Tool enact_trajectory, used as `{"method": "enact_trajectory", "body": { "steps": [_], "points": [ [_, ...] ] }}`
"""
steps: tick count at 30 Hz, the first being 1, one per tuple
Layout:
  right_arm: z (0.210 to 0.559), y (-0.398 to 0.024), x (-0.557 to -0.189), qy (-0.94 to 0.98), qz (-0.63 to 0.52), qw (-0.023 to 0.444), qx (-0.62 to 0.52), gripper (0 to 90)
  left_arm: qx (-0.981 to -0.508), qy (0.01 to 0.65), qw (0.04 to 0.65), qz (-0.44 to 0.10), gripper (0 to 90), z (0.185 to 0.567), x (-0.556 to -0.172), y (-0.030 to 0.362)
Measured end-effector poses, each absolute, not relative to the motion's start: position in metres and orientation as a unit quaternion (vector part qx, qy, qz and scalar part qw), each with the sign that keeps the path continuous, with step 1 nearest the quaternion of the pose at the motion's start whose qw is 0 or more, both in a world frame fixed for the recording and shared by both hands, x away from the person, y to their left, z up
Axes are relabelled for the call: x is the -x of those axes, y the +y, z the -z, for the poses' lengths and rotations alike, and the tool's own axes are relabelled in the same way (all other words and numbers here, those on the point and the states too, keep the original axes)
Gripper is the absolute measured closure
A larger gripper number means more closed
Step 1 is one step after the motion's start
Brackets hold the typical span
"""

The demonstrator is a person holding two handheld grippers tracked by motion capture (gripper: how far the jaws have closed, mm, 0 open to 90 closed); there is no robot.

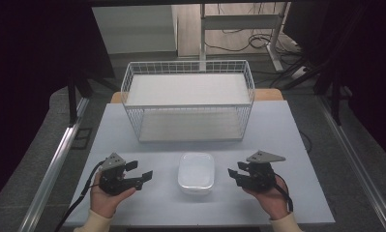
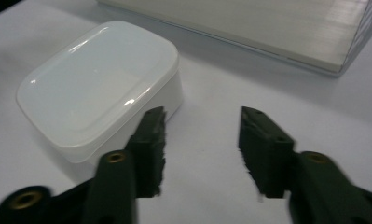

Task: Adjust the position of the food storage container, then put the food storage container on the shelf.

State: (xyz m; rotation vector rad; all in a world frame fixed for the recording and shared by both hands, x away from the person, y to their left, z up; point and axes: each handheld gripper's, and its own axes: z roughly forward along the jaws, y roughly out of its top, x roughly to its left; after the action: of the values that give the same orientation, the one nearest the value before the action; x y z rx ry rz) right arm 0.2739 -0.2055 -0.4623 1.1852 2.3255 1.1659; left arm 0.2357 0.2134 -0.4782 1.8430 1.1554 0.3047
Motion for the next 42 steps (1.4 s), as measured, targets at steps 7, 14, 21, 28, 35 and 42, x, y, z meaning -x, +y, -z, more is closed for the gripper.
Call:
{"method": "enact_trajectory", "body": {
  "steps": [7,14,21,28,35,42],
  "points": [
    [0.466,-0.213,-0.278,0.794,-0.429,0.098,-0.42,35.9,-0.745,0.47,0.459,-0.114,26.8,0.478,-0.236,0.214],
    [0.463,-0.215,-0.279,0.791,-0.435,0.096,-0.42,30.0,-0.747,0.472,0.457,-0.102,28.7,0.479,-0.237,0.214],
    [0.459,-0.215,-0.279,0.781,-0.447,0.088,-0.427,29.4,-0.744,0.475,0.461,-0.09,30.7,0.477,-0.238,0.213],
    [0.447,-0.204,-0.28,0.778,-0.46,0.078,-0.421,30.2,-0.751,0.468,0.459,-0.076,30.7,0.463,-0.245,0.203],
    [0.438,-0.19,-0.288,0.778,-0.461,0.073,-0.419,31.8,-0.753,0.462,0.465,-0.057,30.7,0.446,-0.259,0.192],
    [0.44,-0.181,-0.299,0.772,-0.466,0.063,-0.428,34.4,-0.741,0.467,0.482,-0.028,31.4,0.446,-0.274,0.185]
  ]
}}
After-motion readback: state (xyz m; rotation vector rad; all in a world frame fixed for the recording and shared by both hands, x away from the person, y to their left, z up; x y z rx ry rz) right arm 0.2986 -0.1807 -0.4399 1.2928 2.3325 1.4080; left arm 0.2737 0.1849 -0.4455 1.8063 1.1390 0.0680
